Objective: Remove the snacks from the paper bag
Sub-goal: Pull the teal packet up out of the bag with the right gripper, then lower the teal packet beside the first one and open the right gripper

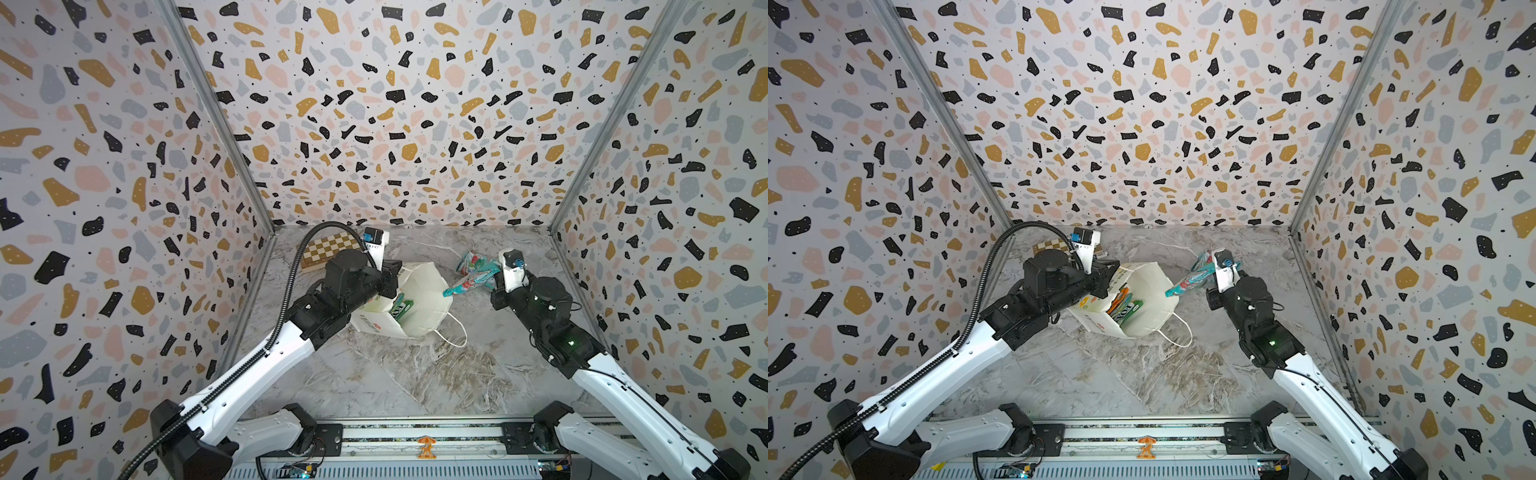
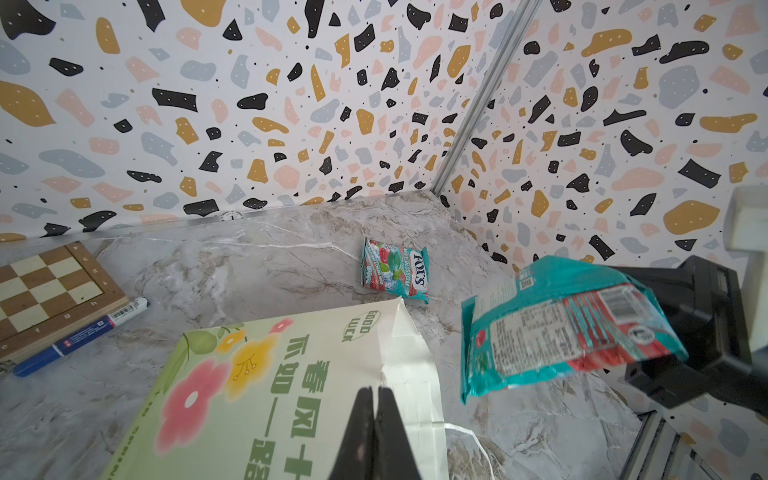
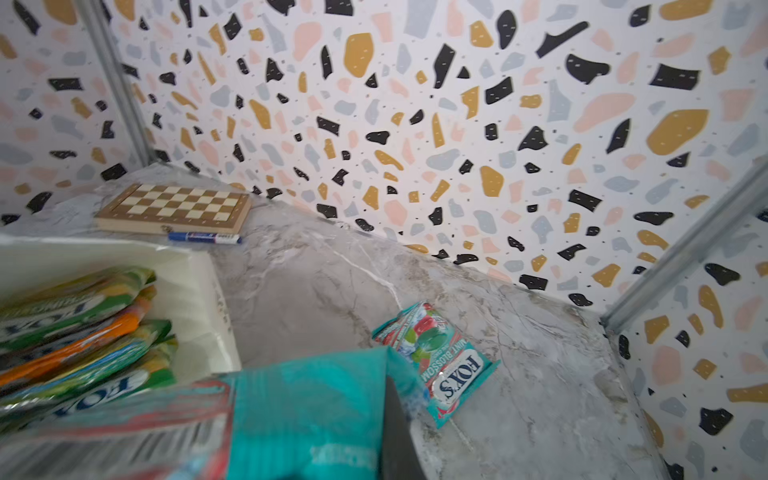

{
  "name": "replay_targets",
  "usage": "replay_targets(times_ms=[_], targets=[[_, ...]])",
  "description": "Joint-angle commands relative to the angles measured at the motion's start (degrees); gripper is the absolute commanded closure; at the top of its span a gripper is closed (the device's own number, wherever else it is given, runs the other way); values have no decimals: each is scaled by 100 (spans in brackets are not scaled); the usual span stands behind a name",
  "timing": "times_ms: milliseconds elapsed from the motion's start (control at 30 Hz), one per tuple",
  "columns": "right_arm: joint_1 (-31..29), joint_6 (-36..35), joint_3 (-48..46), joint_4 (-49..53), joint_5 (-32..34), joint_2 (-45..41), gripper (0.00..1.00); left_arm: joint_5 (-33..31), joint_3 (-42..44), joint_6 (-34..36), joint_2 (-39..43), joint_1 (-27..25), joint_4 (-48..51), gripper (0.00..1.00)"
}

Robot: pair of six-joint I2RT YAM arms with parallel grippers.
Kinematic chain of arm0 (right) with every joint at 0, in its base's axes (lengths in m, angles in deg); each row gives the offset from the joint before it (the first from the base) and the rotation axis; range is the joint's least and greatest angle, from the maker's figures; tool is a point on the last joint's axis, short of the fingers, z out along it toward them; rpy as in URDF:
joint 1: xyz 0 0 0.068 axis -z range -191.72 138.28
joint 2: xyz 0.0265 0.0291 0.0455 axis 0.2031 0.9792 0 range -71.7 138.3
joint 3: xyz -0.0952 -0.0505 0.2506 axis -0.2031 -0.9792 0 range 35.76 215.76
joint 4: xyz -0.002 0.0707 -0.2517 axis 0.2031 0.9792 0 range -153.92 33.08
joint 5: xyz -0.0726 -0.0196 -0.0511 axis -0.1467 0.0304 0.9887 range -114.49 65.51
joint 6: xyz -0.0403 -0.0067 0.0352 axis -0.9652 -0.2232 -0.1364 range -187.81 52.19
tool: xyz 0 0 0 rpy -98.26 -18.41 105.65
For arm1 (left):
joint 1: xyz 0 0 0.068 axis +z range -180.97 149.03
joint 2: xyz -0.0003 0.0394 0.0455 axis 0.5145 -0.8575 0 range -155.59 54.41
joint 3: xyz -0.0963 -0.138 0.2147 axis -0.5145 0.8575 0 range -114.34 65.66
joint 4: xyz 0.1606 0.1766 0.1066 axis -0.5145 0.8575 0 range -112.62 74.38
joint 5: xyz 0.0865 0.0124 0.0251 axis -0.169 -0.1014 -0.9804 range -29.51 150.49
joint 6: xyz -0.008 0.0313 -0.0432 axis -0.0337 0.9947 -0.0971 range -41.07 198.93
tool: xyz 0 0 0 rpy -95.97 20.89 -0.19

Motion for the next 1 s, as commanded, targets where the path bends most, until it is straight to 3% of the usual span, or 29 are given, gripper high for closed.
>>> replay_targets(times_ms=[0,200,367,733,967], targets=[[705,635,491,72,-634,223,100,114,6,15,88,-28,-282,100],[2123,1372,631,267,-1949,1023,100,227,-10,47,85,-28,-251,100],[2859,1806,438,-70,-2678,1464,100,217,-2,86,108,-28,-249,100],[3796,2773,-296,-1255,-3785,2655,100,305,-33,137,61,-28,-233,100],[4260,3269,-610,-1789,-3874,3329,100,322,-8,139,84,-28,-244,100]])
